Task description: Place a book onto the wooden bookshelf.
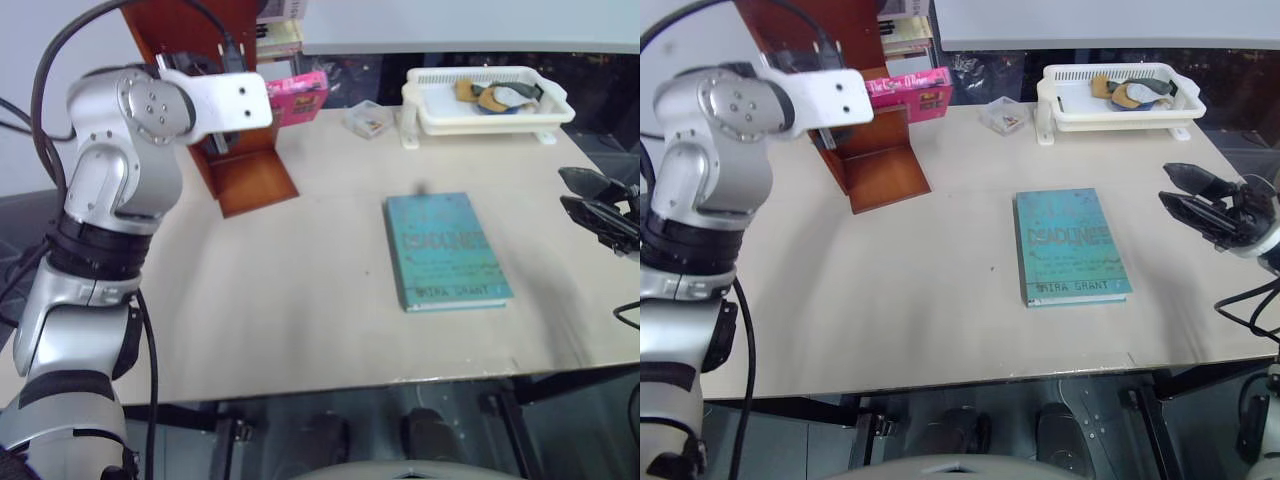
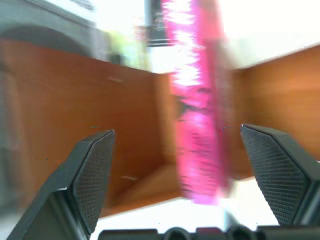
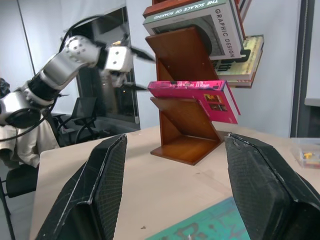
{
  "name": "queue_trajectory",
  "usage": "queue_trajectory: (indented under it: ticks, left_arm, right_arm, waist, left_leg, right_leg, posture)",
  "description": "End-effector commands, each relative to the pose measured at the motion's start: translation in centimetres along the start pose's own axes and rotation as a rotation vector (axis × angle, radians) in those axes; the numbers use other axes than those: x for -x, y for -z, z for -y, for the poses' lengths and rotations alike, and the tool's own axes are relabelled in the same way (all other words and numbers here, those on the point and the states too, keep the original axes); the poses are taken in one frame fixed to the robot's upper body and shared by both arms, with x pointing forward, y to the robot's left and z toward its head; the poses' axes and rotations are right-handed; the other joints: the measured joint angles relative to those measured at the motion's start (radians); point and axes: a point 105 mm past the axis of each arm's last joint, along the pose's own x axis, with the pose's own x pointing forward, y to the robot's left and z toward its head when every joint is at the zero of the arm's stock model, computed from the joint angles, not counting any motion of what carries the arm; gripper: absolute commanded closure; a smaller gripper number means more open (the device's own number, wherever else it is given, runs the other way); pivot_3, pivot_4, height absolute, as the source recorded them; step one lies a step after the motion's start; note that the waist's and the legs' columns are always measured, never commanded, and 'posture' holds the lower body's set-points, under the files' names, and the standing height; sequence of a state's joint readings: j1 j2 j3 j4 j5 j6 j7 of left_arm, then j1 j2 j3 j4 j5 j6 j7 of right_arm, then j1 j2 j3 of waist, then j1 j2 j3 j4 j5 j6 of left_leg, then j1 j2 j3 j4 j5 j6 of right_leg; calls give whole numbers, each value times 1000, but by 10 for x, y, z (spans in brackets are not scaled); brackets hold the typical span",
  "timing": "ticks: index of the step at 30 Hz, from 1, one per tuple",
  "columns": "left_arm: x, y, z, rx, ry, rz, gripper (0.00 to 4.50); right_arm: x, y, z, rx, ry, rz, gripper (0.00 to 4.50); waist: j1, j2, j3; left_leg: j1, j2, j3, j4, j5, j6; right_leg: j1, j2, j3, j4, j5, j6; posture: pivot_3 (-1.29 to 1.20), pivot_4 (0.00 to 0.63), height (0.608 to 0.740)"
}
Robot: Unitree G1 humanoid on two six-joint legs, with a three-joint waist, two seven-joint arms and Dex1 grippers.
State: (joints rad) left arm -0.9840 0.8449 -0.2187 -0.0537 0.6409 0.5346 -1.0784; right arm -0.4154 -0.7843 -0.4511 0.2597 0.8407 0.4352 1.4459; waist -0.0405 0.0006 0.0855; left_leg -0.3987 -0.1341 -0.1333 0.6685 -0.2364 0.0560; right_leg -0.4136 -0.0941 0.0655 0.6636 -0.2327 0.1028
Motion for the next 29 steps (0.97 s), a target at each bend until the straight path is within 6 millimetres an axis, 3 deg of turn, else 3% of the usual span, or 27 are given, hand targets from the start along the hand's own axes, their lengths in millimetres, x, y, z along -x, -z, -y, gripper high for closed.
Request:
queue_trajectory:
  ticks: [1,5,6,8,12,18,22,26,29]
  left_arm:
    - [19,-18,8,184,-7,178,63]
    - [24,-28,48,468,51,343,63]
    - [27,-28,58,535,64,370,63]
    - [32,-20,80,633,73,376,63]
    - [45,-3,126,814,123,385,63]
    - [65,12,184,880,252,335,63]
    - [77,18,199,945,284,350,63]
    - [82,21,198,982,271,393,63]
    - [83,23,198,984,280,404,63]
  right_arm:
    - [3,-11,-3,54,10,-19,1323]
    - [10,-1,-2,63,64,-70,1323]
    - [13,1,0,69,90,-85,1323]
    - [21,7,1,76,135,-120,1323]
    - [43,16,-1,76,201,-200,1323]
    - [71,31,-3,75,255,-332,1323]
    - [90,36,-11,57,260,-418,1323]
    - [110,39,-15,42,285,-486,1323]
    - [115,40,-14,42,301,-492,1323]
  waist:
    - [6,0,-3]
    - [10,-2,-12]
    - [10,-2,-14]
    - [9,-4,25]
    - [4,-4,30]
    - [24,-4,32]
    - [40,-2,35]
    - [53,-1,38]
    - [54,-2,39]
  left_leg:
    - [0,0,0,0,0,0]
    - [2,0,-1,2,0,0]
    - [2,0,0,1,0,0]
    - [8,2,1,0,-3,4]
    - [8,5,1,0,-3,4]
    - [5,5,1,-2,-7,0]
    - [8,5,1,-2,-7,-1]
    - [8,5,1,-2,-7,-1]
    - [8,5,1,-2,-7,-1]
  right_leg:
    - [1,0,0,0,0,0]
    - [2,-1,-1,0,1,0]
    - [2,0,-1,-1,1,0]
    - [7,0,0,-2,1,0]
    - [7,3,0,-2,1,-1]
    - [5,1,1,-3,2,-3]
    - [8,-2,0,-5,1,-4]
    - [9,-2,-1,-7,0,-6]
    - [10,-2,-1,-7,0,-6]
  posture:
    - [0,0,740]
    - [0,0,740]
    - [0,150,740]
    - [0,150,740]
    - [0,150,740]
    - [0,150,740]
    - [0,150,740]
    - [0,150,740]
    - [0,150,740]
